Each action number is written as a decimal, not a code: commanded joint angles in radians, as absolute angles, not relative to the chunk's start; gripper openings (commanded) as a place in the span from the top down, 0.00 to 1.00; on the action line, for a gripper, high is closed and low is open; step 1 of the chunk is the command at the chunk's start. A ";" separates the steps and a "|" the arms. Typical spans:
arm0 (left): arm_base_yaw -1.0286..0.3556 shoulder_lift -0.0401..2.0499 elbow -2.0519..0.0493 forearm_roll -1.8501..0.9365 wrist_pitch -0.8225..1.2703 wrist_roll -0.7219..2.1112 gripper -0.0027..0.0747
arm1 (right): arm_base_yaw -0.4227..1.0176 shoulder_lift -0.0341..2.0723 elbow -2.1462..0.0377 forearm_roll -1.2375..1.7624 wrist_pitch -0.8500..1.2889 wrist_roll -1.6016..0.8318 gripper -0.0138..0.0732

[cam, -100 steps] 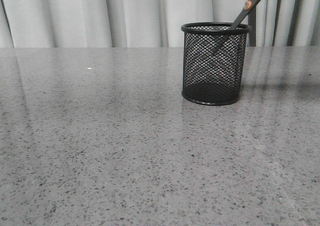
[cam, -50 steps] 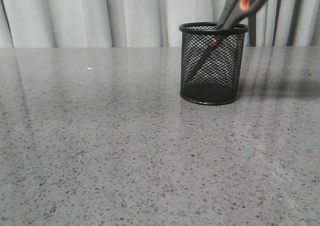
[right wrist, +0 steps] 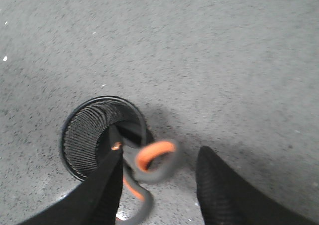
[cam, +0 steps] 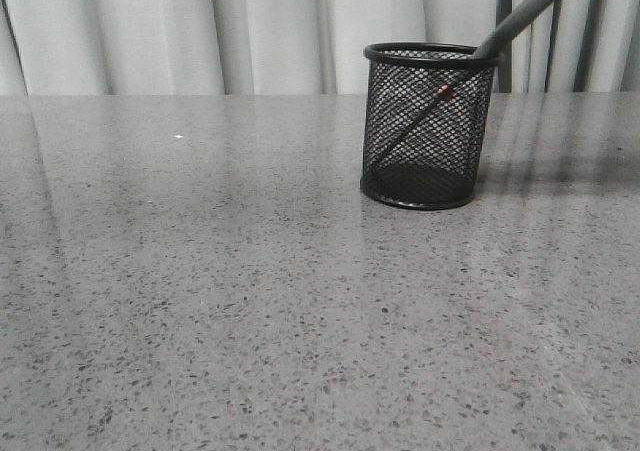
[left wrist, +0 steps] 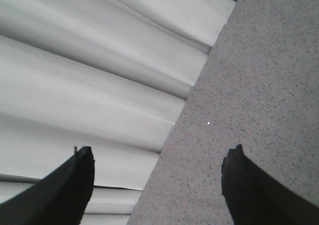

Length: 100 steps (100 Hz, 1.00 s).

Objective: Put scissors into bucket

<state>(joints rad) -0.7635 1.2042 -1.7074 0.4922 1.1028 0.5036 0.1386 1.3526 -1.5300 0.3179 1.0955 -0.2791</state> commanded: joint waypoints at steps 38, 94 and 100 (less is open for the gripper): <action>-0.761 1.180 -1.735 0.491 1.139 0.294 0.99 | 0.119 1.038 -1.274 0.359 0.739 -0.263 0.92; -0.761 0.766 -0.900 0.471 0.304 -0.058 0.99 | 0.119 0.413 -0.613 0.380 0.285 -0.263 0.92; -0.761 0.703 -0.755 0.469 0.179 -0.095 0.99 | 0.119 0.348 -0.560 0.380 0.277 -0.263 0.92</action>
